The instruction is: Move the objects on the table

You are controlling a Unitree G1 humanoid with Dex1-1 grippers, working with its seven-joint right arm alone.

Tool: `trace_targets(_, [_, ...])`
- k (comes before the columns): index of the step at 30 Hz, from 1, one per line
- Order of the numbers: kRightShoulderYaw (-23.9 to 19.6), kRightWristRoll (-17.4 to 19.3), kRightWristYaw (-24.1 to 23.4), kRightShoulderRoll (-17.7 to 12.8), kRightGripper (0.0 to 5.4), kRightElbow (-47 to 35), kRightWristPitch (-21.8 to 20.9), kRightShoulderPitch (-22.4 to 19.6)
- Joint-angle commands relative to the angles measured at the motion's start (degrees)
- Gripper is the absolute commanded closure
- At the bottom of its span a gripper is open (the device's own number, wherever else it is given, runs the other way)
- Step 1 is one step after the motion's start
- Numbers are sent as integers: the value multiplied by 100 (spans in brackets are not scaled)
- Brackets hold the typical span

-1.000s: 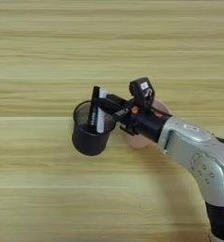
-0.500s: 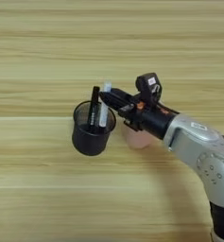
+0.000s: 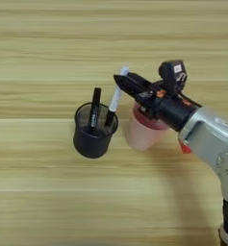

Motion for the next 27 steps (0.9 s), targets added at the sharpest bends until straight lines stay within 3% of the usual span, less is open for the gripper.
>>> trace_targets(1, [-401,235,-108,-143,467,-229,-328,-482])
trace_targets(17, [-1717,974,-271,-837,467,-23,-451,-677])
trace_targets(27, [-1664,809,-325,-982,467,157,-429,-420])
